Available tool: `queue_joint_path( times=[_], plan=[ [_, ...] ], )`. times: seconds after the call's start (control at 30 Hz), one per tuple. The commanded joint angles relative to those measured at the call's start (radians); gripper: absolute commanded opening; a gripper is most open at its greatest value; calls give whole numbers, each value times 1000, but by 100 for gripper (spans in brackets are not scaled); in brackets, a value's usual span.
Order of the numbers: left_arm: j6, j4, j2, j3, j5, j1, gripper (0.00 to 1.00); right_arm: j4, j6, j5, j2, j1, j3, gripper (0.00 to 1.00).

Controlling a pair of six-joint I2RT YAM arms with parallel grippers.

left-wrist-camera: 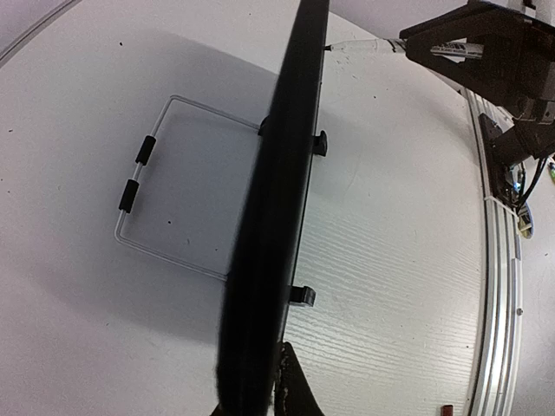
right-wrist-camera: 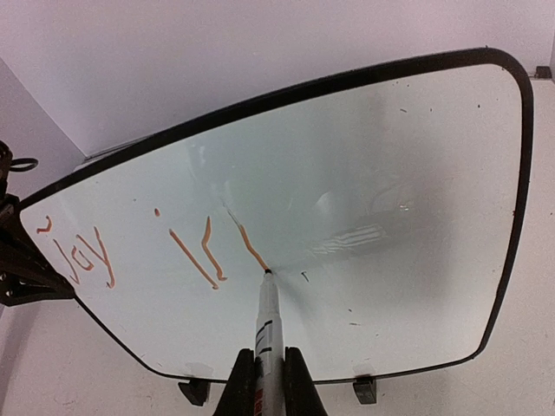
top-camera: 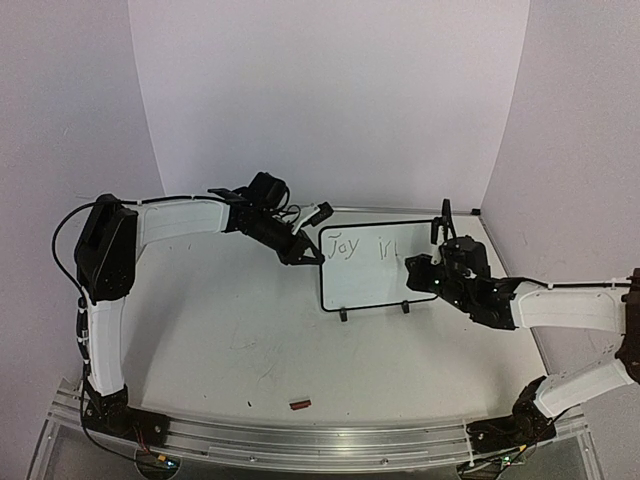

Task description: Write a sentence on the whiteboard

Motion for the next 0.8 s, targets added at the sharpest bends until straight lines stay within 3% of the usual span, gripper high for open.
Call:
queue_joint_path(
  times=[0.0,0.4,0.77],
  plan=[
    [28,-18,-33,-20,-82,5,0,18,16,24,10,-4,-14,0],
    [29,-21,-33,-17,-82,5,0,5,3,9,-37,-4,-8,0],
    [26,-43,-26,-8,-63,5,0,-122,-92,-278,-213,-4,10,0]
  ],
)
